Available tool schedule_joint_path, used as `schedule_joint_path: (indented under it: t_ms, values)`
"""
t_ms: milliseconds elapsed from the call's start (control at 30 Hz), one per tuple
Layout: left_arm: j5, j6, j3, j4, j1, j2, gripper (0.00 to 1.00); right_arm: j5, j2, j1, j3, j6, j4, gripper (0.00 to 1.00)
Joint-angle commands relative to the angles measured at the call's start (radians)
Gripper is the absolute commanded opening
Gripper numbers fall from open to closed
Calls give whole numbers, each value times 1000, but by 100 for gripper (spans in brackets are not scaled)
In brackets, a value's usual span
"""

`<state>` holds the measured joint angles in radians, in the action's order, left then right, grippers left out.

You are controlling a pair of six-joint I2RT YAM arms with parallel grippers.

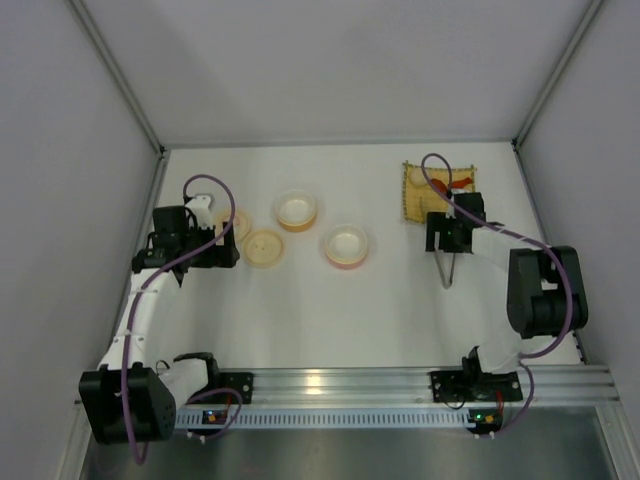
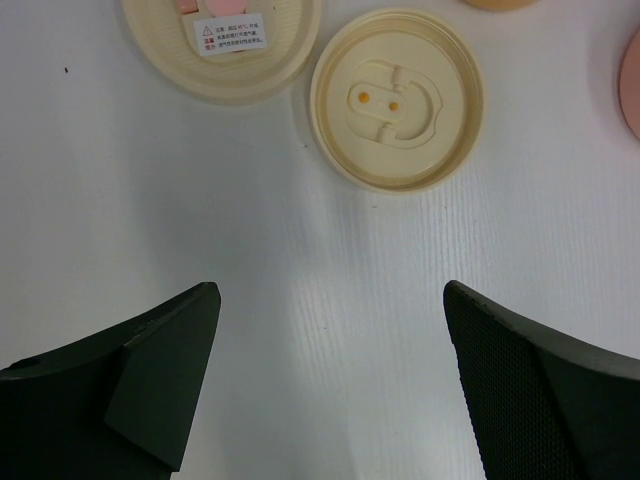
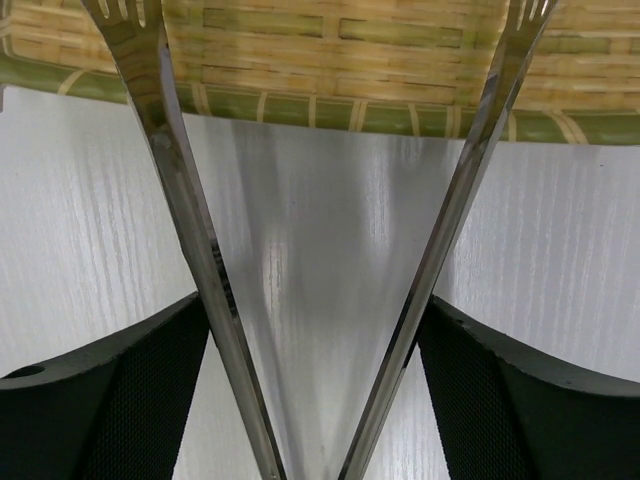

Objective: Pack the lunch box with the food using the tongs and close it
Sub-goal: Pick up the clamp from the plate.

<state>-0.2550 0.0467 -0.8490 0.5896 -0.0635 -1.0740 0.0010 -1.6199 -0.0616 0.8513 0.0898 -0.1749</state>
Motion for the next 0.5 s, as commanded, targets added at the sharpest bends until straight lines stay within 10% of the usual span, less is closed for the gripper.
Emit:
schedule_joint_path:
  t_ms: [0, 467]
  values:
    - [2, -2, -13, -42, 4, 19, 98, -27, -35, -9, 19, 18, 18, 79]
    - [-6, 2, -12, -31, 2, 55, 98, -71, 189, -1, 9, -64, -142, 50]
